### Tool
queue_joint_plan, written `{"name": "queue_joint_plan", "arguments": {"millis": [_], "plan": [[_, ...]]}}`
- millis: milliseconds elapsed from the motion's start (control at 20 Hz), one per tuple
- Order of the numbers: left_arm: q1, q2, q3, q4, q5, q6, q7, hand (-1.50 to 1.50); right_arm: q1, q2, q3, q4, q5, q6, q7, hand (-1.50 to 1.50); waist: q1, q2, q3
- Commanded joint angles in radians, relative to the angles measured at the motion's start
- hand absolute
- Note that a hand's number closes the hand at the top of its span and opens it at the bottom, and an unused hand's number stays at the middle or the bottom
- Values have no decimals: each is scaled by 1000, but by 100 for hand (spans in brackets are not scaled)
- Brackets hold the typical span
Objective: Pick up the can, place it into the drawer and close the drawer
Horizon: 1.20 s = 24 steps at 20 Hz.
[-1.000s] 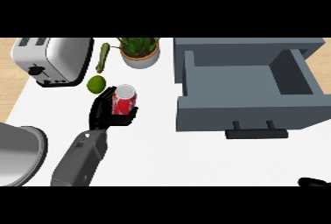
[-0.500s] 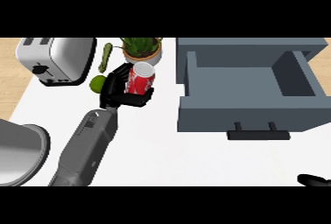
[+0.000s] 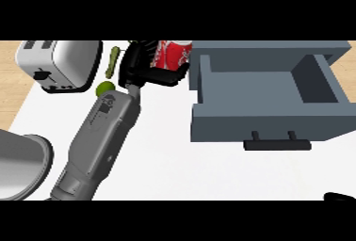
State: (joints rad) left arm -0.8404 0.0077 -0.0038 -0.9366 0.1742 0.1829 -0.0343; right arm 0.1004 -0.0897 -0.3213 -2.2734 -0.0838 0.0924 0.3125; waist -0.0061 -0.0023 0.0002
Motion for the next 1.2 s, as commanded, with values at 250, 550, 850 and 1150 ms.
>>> {"name": "queue_joint_plan", "arguments": {"millis": [250,550,850,1150], "plan": [[-186,-7,-99,-34,-7,132,171,150,-41,-4,14,34,22,-11,6,-150,-3,2,0],[-397,-8,-113,116,33,205,232,150,-11,-5,-25,57,-20,18,-64,-150,-22,5,1],[-601,-8,-113,327,98,241,224,150,-83,-15,17,44,23,-16,1,-150,-43,14,1],[-651,-8,-217,415,185,273,201,150,-108,-16,51,-15,41,-36,76,-150,-61,18,1]]}}
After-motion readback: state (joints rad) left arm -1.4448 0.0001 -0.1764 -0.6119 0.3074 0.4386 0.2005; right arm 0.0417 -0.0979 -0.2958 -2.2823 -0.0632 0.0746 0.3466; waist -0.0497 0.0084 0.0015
